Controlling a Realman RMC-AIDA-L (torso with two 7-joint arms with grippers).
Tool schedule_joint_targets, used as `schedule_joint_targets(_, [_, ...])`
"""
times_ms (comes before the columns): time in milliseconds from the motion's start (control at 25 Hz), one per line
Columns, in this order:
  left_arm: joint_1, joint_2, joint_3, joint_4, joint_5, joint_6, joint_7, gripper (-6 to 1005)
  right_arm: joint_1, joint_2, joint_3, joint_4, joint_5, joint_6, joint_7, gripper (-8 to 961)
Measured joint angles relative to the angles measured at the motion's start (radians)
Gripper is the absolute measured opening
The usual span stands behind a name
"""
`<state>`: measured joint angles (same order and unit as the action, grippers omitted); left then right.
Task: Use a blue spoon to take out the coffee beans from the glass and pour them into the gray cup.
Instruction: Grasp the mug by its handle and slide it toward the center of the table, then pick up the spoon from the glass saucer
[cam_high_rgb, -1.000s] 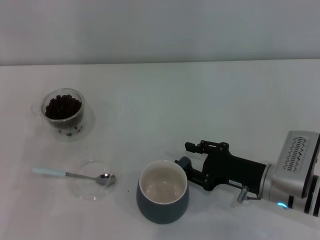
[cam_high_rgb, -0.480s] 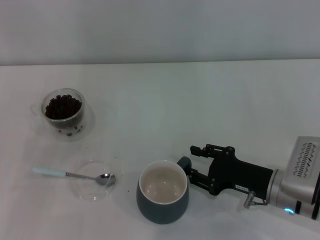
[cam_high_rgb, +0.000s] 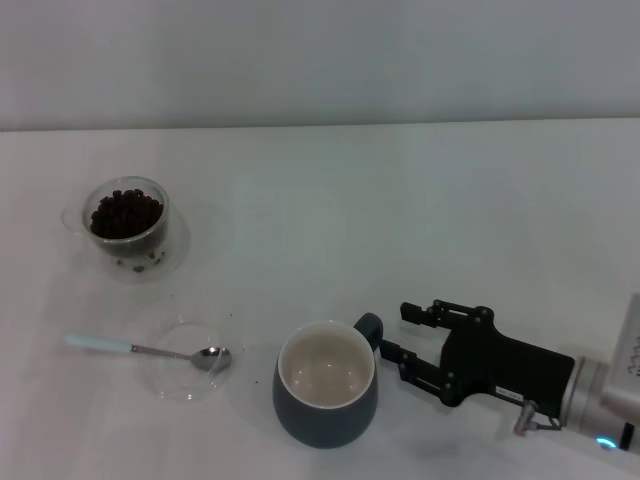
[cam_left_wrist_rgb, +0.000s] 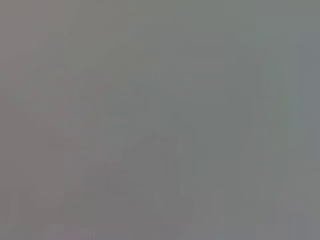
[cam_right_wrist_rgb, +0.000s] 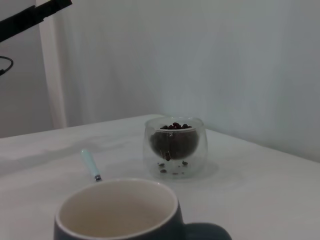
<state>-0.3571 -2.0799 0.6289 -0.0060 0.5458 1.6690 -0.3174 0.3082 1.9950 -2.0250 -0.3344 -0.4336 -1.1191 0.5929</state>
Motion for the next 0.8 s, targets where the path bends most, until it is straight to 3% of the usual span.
schedule_joint_targets(400, [0.009,-0.001,0.0,-0.009,0.003,0.0,0.001,890,-0.041,-0.034,0.059,0.07,0.002,-0.116,-0.007,546])
schedule_joint_targets(800, [0.072,-0.005,0.008,-0.012,0.076,0.008,-0.022,890,-0.086,-0.064,0.318,0.167,0.004,-0.308,-0.054,547])
